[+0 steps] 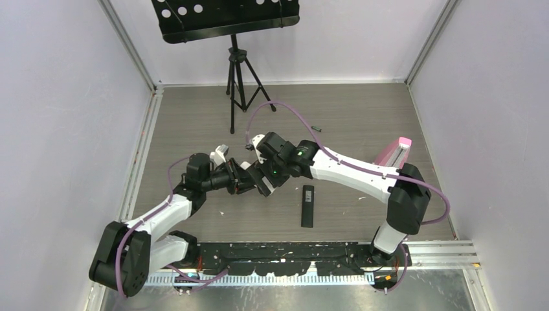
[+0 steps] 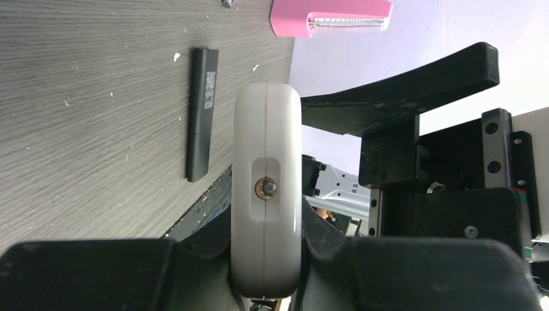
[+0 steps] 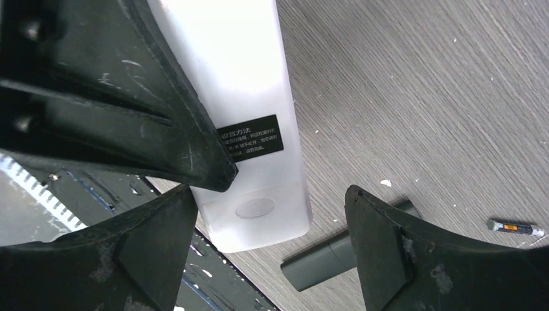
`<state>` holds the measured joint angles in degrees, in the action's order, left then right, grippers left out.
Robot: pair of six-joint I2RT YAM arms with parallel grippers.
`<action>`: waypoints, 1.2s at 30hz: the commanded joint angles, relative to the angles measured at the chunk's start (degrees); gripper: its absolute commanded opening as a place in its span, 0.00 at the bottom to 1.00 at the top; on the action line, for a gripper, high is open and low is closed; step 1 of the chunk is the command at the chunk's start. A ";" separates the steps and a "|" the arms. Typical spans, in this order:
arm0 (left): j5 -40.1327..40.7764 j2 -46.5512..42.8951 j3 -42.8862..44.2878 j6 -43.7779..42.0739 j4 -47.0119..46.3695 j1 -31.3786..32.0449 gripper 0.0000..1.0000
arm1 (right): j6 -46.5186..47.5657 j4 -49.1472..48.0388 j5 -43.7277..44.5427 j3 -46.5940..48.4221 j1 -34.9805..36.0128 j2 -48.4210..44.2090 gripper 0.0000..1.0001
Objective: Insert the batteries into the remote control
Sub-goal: Load the battery cover into the remote control, then adjust the remote control.
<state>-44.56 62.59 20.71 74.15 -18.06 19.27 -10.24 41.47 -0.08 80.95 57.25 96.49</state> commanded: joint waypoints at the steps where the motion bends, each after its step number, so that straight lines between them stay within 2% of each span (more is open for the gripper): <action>1: -3.52 -1.77 1.41 0.48 -3.22 -0.37 0.00 | -3.73 -6.62 -2.99 -2.24 -0.48 -7.15 0.87; 8: -2.83 -2.96 2.62 -0.34 -1.30 -0.37 0.00 | -14.51 -13.63 -2.37 -8.32 -1.86 -15.22 0.87; 12: -1.25 -5.07 2.97 0.62 -1.40 -0.37 0.00 | -30.27 -16.46 6.74 -13.64 -4.41 -20.96 0.85; 15: 0.65 -6.90 3.34 1.82 -1.63 -0.38 0.00 | -43.19 -17.23 11.47 -17.87 -6.26 -25.63 0.77; 18: 1.89 -8.22 3.69 3.86 -2.58 -0.38 0.00 | -49.74 -21.77 12.22 -22.06 -6.32 -29.37 0.71; 25: 3.80 -10.33 3.56 8.31 -3.90 -0.37 0.00 | -55.48 -35.57 6.26 -27.94 -6.37 -30.68 0.64; 31: 4.37 -11.13 3.12 12.50 -6.26 -0.37 0.00 | -58.21 -35.91 3.37 -28.10 -6.34 -27.97 0.52; 36: 4.95 -12.12 3.61 14.61 -6.59 -0.37 0.00 | -59.35 -37.60 2.22 -30.34 -6.28 -28.38 0.49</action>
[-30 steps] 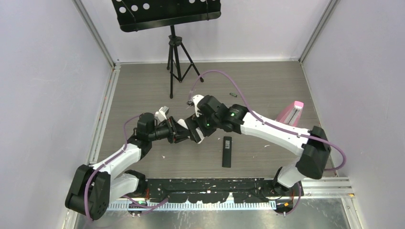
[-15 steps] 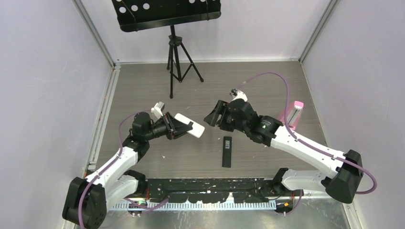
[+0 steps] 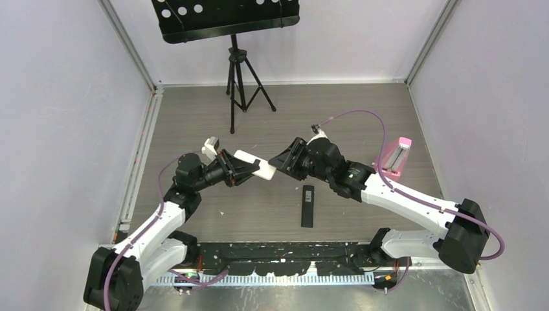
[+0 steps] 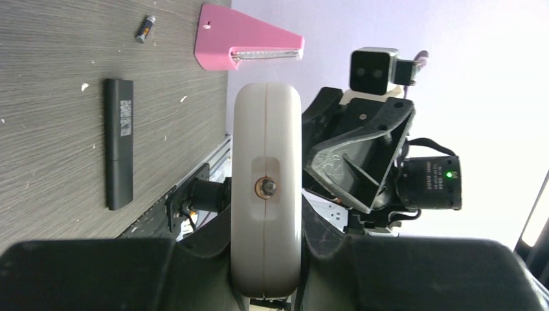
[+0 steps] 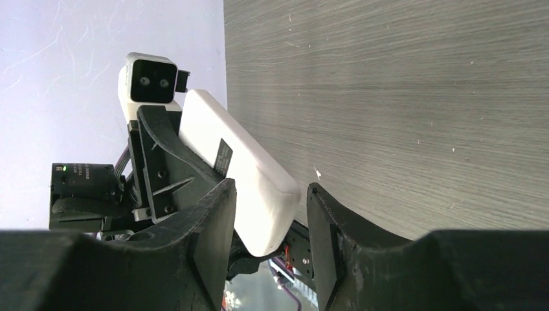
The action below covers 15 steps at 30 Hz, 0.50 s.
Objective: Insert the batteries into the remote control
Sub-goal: Adjust the remote control.
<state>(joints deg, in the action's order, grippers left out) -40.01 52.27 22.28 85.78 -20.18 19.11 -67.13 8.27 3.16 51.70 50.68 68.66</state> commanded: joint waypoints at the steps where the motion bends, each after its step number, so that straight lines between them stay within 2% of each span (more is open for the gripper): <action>1: 0.59 -1.98 2.10 3.40 -4.62 -0.22 0.00 | -2.52 -4.88 -1.23 -1.56 0.40 -0.77 0.48; 8: 0.88 -2.02 2.24 7.74 -8.85 -0.20 0.00 | -2.42 -7.89 -4.25 -4.10 0.67 -0.77 0.36; 15: 2.84 -1.39 1.76 13.16 -14.60 -0.22 0.00 | -3.56 -17.51 -4.48 -6.26 2.74 3.41 0.29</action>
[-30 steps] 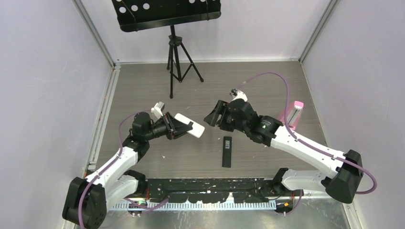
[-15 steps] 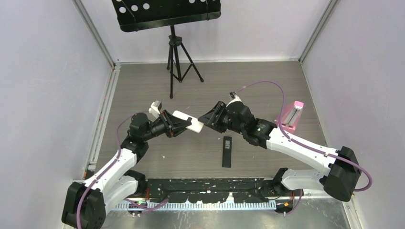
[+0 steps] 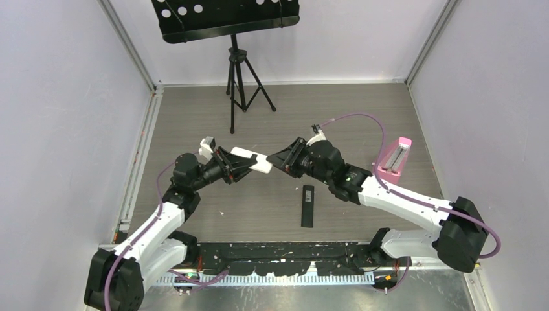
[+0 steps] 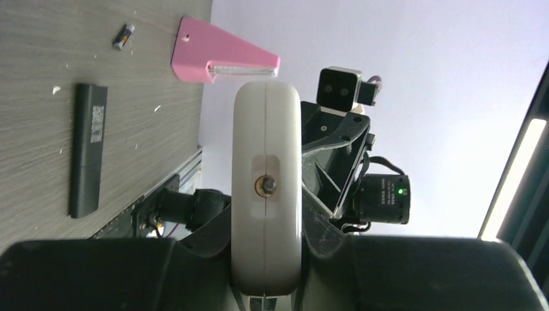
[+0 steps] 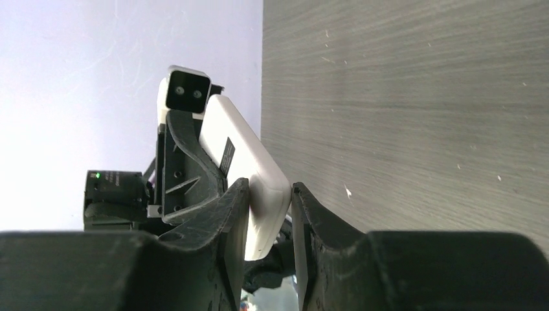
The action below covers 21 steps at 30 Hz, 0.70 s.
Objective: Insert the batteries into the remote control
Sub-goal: Adjust the remote control.
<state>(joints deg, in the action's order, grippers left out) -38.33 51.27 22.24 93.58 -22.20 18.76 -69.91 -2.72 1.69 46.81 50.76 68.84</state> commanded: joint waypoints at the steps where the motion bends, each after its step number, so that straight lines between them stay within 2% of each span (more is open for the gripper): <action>1: 1.15 -0.11 2.02 5.68 -13.37 0.13 0.00 | -0.96 -9.14 -2.87 -1.66 3.16 4.27 0.28; 6: 0.57 0.24 3.22 5.37 -14.57 0.93 0.00 | 0.36 -16.43 -2.41 -0.63 5.37 8.18 0.26; 10: -3.80 1.40 6.24 -1.94 -10.44 1.86 0.00 | 1.99 -18.48 -3.47 1.36 6.26 10.52 0.24; 14: -8.34 3.61 8.20 -8.99 -11.00 3.04 0.00 | 4.13 -20.04 -5.25 2.50 7.10 11.09 0.22; 17: -9.38 4.35 8.26 -12.60 -9.84 3.40 0.00 | 5.49 -18.34 -5.51 2.23 7.07 8.61 0.22; 21: -10.28 3.83 9.38 -18.97 -5.41 3.38 0.00 | 9.91 -7.89 -3.32 2.56 6.31 1.47 0.31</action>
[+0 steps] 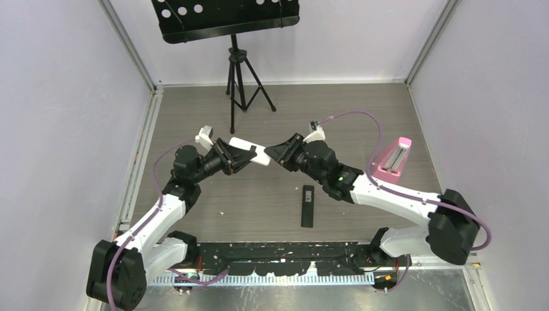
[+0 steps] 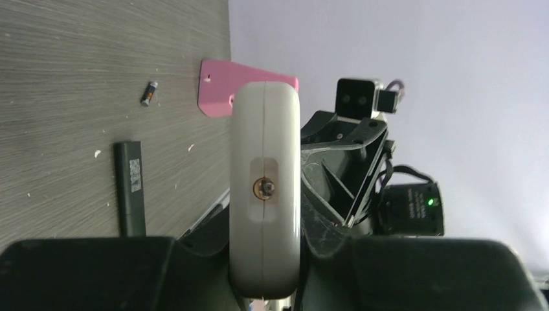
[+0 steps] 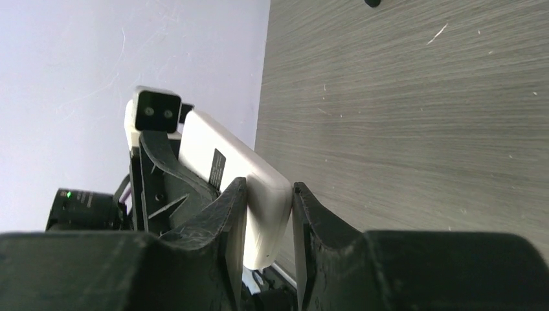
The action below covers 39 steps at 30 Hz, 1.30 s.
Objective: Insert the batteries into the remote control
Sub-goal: Adjust the remote control.
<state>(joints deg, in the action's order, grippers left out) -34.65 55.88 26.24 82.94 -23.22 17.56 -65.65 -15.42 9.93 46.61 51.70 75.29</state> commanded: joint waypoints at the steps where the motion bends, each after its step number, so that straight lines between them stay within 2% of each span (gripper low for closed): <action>1: -13.76 -1.28 6.07 -9.98 -2.49 4.59 0.00 | 6.56 7.36 -11.82 2.82 4.69 -6.74 0.34; 3: -14.60 -2.00 7.14 -13.17 -0.82 4.54 0.00 | 8.81 12.24 -14.53 3.51 2.69 -9.69 0.41; 5: -15.51 -2.49 8.26 -16.64 1.52 4.50 0.00 | 11.43 18.10 -17.15 4.70 1.24 -12.16 0.54; 8: -16.67 -2.39 9.09 -20.43 4.60 4.50 0.00 | 15.37 21.70 -22.77 5.00 -0.41 -15.82 0.71; 10: -19.56 -1.75 9.63 -21.50 3.35 4.50 0.00 | 18.04 23.54 -27.81 5.55 -2.26 -17.06 0.77; 12: -23.53 -0.84 10.21 -23.70 1.68 4.43 0.00 | 19.47 23.69 -32.92 6.00 -4.00 -17.45 0.79; 16: -28.69 1.32 12.29 -29.25 5.54 4.32 0.00 | 23.11 25.48 -39.70 8.54 -5.25 -16.19 0.79; 20: -31.60 3.47 12.81 -28.32 2.43 4.32 0.00 | 27.92 28.52 -46.20 10.77 -5.43 -13.54 0.78; 23: -32.37 4.19 13.81 -27.74 1.17 4.32 0.00 | 31.73 30.69 -49.06 12.00 -5.66 -11.64 0.72; 30: -35.18 3.93 13.94 -27.23 0.00 4.32 0.00 | 31.99 28.55 -54.29 15.37 -6.26 -5.90 0.45; 36: -35.40 4.22 15.38 -27.39 1.60 4.32 0.00 | 31.04 26.38 -55.96 17.28 -6.26 -2.43 0.13; 38: -34.79 4.24 15.82 -27.66 3.46 4.32 0.00 | 30.16 24.89 -54.04 17.03 -6.26 -2.04 0.02; 39: -34.43 4.17 16.00 -27.92 4.51 4.32 0.02 | 29.89 24.54 -53.08 17.07 -6.22 -1.87 0.01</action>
<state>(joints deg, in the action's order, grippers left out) -72.03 60.29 39.22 56.40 -19.90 21.10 -33.30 14.94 -46.30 60.95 45.12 71.94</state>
